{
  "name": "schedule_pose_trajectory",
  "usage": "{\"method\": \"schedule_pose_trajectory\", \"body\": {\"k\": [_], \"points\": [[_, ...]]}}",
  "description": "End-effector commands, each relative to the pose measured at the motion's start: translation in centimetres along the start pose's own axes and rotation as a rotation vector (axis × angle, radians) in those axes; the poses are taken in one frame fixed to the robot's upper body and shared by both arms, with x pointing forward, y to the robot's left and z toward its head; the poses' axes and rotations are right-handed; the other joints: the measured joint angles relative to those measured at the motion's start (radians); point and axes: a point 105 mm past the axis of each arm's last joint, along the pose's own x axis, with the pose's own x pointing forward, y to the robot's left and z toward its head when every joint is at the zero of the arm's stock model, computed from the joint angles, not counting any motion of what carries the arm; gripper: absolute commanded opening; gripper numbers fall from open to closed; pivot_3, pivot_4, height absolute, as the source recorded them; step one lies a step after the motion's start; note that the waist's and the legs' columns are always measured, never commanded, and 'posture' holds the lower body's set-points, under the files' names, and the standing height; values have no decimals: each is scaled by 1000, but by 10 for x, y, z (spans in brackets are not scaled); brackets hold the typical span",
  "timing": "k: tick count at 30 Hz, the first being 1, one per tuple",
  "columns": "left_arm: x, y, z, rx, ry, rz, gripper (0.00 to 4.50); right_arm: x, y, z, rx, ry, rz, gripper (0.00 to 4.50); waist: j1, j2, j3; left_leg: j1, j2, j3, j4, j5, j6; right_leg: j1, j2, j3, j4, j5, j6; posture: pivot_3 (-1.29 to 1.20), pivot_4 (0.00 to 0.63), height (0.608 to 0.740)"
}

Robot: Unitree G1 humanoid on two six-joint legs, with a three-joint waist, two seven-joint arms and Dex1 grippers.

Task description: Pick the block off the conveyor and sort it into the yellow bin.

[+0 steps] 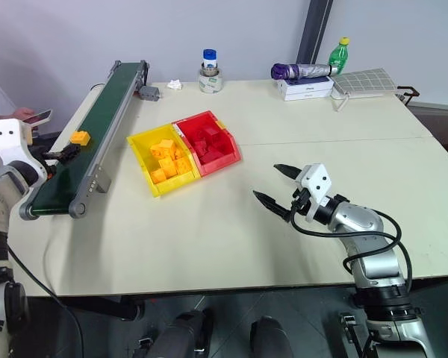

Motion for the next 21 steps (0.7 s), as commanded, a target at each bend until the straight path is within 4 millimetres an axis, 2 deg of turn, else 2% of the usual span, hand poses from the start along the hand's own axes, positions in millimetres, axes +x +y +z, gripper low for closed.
{"method": "schedule_pose_trajectory", "body": {"k": [1, 13, 16, 19, 20, 21], "points": [[-1, 2, 17, 20, -56, 7, 4445, 0, 0, 17, -48, -50, -1, 4500, 0, 0, 0, 0, 0, 0, 0, 0, 0, 0, 0, 0, 0, 0, 0, 0, 150, 740], [-2, 0, 0, 0, -7, 10, 4445, 1, 0, 17, -48, -49, 3, 4500, 0, 0, 0, 0, 0, 0, 0, 0, 0, 0, 0, 0, 0, 0, 0, 0, 150, 740], [-3, -1, -9, -36, 22, 11, 3573, 0, 0, 16, -48, -47, 3, 4500, 0, 0, 0, 0, 0, 0, 0, 0, 0, 0, 0, 0, 0, 0, 0, 0, 150, 740], [-5, -1, -18, -76, 57, 21, 1998, 0, 0, 15, -48, -44, 1, 4500, 0, 0, 0, 0, 0, 0, 0, 0, 0, 0, 0, 0, 0, 0, 0, 0, 150, 740], [-6, -2, -16, -83, 36, 17, 1489, 0, -1, 15, -49, -43, 0, 4500, 0, 0, 0, 0, 0, 0, 0, 0, 0, 0, 0, 0, 0, 0, 0, 0, 150, 740], [-6, -5, -10, -92, 2, 11, 1262, 0, -1, 15, -49, -43, -1, 4500, 0, 0, 0, 0, 0, 0, 0, 0, 0, 0, 0, 0, 1, 0, 0, 0, 150, 740]]}}
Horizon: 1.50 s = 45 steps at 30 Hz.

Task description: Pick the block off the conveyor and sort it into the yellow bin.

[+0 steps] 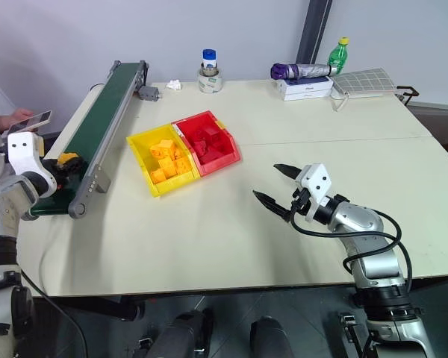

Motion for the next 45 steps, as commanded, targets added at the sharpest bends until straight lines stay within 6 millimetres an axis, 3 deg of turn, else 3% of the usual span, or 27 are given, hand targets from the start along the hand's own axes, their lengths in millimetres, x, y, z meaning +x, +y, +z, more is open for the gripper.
{"method": "schedule_pose_trajectory", "body": {"k": [1, 3, 7, 13, 20, 21, 28, 33, 38, 45], "points": [[-8, -5, 24, -32, -113, -12, 1299, 0, -1, 15, -48, -42, -3, 4500, 1, 0, 0, 0, 0, 0, 0, 0, 0, 0, 0, 0, 0, 0, 0, 0, 150, 740], [-11, -13, 43, -19, -199, -30, 1299, -1, -1, 15, -47, -42, -3, 4500, 3, -1, 0, 0, 0, 0, 1, 0, 0, 0, 0, 0, 0, 0, 0, 0, 150, 740], [-18, -53, 73, 0, -332, -160, 1299, -1, -1, 14, -45, -42, -2, 4500, 5, -1, 0, 0, 0, 0, 2, 0, 0, 1, 0, 0, 0, 1, 1, 0, 150, 740], [-4, -114, 65, 28, -343, -293, 1299, 3, -1, 15, -46, -50, 1, 4500, 3, 0, 0, 0, -1, 0, 2, 0, 0, 2, 0, 0, 0, 1, 2, 0, 150, 740], [10, -149, 47, -41, -330, -347, 1299, -1, -2, 17, -54, -48, -16, 4500, -1, -1, 0, 0, 0, 1, 2, 1, 0, 1, 1, 1, 0, 1, 2, 0, 150, 740], [11, -151, 46, -56, -330, -352, 1299, -2, -2, 17, -54, -46, -20, 4500, 0, -1, 0, 0, 0, 1, 2, 1, 0, 1, 1, 1, 0, 1, 2, 0, 150, 740], [9, -138, 53, -18, -377, -312, 4442, -6, -1, 15, -49, -36, -35, 4500, 1, -1, 0, 0, 0, 1, 2, 1, 0, 1, 1, 1, 1, 1, 2, 0, 150, 740], [-8, -133, 61, 40, -399, -389, 4442, -4, -1, 14, -41, -38, -29, 4500, -1, -1, 0, 0, 0, 1, 2, 1, 0, 1, 1, 1, 1, 1, 2, 0, 150, 740], [-39, -118, 56, 108, -400, -491, 4442, -3, -2, 14, -42, -39, -21, 4500, -7, -1, 0, 0, 0, 1, 2, 1, 0, 1, 1, 2, 0, 1, 2, 0, 150, 740], [-77, -91, -13, 416, -216, -544, 4442, 0, -2, 15, -42, -44, -4, 4500, -20, 0, 0, 1, 0, 1, 0, 0, 0, 1, 0, 3, 0, 1, 0, 0, 150, 740]]}}
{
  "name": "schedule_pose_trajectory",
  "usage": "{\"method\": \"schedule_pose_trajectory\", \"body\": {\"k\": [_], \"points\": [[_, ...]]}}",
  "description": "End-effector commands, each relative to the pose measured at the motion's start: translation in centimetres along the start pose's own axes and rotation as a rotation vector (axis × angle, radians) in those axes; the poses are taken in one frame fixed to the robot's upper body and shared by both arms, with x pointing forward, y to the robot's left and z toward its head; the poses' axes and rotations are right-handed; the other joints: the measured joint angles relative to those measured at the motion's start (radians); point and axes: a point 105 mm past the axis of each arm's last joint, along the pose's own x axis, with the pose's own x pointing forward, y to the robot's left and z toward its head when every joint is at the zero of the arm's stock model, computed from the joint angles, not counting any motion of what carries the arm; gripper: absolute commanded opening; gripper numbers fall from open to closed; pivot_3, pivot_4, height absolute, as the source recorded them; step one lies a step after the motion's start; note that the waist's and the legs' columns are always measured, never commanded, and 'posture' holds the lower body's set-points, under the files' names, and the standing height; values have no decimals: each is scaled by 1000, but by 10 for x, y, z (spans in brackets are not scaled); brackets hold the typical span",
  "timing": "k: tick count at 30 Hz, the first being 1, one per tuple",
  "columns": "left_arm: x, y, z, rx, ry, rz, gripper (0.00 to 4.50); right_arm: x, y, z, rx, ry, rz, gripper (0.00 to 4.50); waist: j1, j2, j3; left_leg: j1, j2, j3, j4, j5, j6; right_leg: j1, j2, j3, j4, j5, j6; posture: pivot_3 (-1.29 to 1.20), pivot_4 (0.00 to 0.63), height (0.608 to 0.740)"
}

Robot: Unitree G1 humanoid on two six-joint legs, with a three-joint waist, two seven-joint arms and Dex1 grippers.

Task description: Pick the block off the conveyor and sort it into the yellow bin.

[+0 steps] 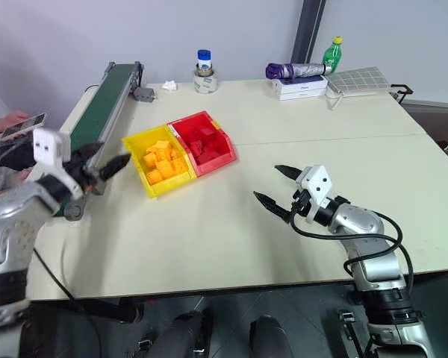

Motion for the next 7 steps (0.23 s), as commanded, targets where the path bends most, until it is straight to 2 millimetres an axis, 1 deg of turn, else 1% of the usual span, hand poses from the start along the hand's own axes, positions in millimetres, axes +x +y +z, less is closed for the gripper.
{"method": "schedule_pose_trajectory", "body": {"k": [1, 3, 7], "points": [[-20, -9, 6, 175, -15, -38, 4442, 2, -5, 15, -35, -50, -2, 4500, 0, 0, 0, 0, 0, 0, 0, 0, 0, 0, 0, 0, 0, -1, -2, 0, 150, 740], [-28, -13, 6, 180, -21, -56, 4442, 1, -7, 17, -36, -54, -7, 4500, 7, 0, 0, 0, 0, 0, 0, -1, -2, 0, 0, 0, -1, -1, -3, 0, 150, 740], [-37, -14, 15, 147, -68, -68, 4442, -1, -7, 14, -37, -46, -7, 4500, 18, 0, 0, 0, 0, 0, 0, -2, -2, -3, 0, 0, -3, -1, -5, 0, 150, 740]]}}
